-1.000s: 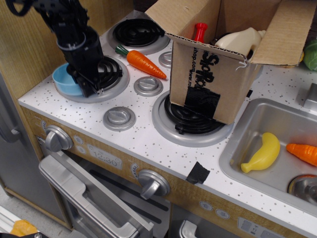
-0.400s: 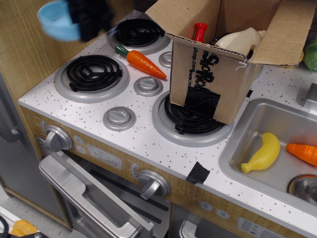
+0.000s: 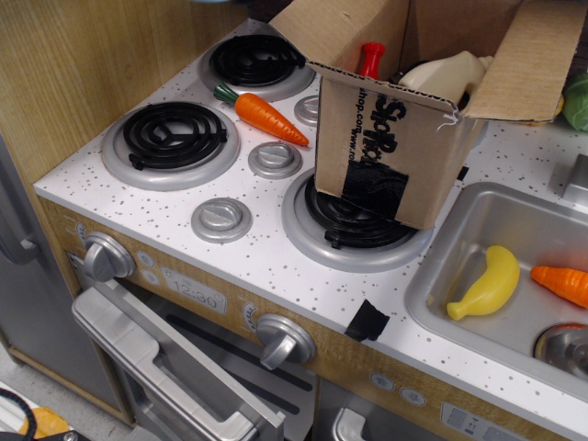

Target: Pick up bowl and put in small4fbox

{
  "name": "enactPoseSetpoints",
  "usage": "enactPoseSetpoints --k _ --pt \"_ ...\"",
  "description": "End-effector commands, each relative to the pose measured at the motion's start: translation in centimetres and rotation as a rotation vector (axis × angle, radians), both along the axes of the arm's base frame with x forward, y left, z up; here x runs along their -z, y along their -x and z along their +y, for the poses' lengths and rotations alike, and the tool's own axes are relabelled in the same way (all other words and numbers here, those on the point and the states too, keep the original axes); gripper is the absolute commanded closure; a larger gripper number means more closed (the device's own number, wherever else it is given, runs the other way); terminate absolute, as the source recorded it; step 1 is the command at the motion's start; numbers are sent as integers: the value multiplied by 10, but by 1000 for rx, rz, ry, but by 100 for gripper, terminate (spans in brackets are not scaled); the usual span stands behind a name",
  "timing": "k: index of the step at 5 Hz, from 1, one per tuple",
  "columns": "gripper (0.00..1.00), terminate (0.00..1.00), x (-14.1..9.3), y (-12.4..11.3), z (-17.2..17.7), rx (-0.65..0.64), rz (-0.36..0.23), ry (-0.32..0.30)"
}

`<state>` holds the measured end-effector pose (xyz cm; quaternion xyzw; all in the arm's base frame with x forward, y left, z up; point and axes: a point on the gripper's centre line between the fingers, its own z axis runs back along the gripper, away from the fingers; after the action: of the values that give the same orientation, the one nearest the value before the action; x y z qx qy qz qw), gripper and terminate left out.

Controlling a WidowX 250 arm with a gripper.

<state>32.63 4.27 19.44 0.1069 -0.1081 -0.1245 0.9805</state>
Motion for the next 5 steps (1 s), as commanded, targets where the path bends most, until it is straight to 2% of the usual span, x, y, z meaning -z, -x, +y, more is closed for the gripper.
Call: enactPoseSetpoints --k 1,3,4,5 --pt "100 0 -16 -27 -46 -33 -106 85" --pt "100 0 0 -73 -70 49 -158 168" --pt "100 0 19 -92 -72 96 -205 241" --pt "0 0 33 -102 -67 137 -254 279"
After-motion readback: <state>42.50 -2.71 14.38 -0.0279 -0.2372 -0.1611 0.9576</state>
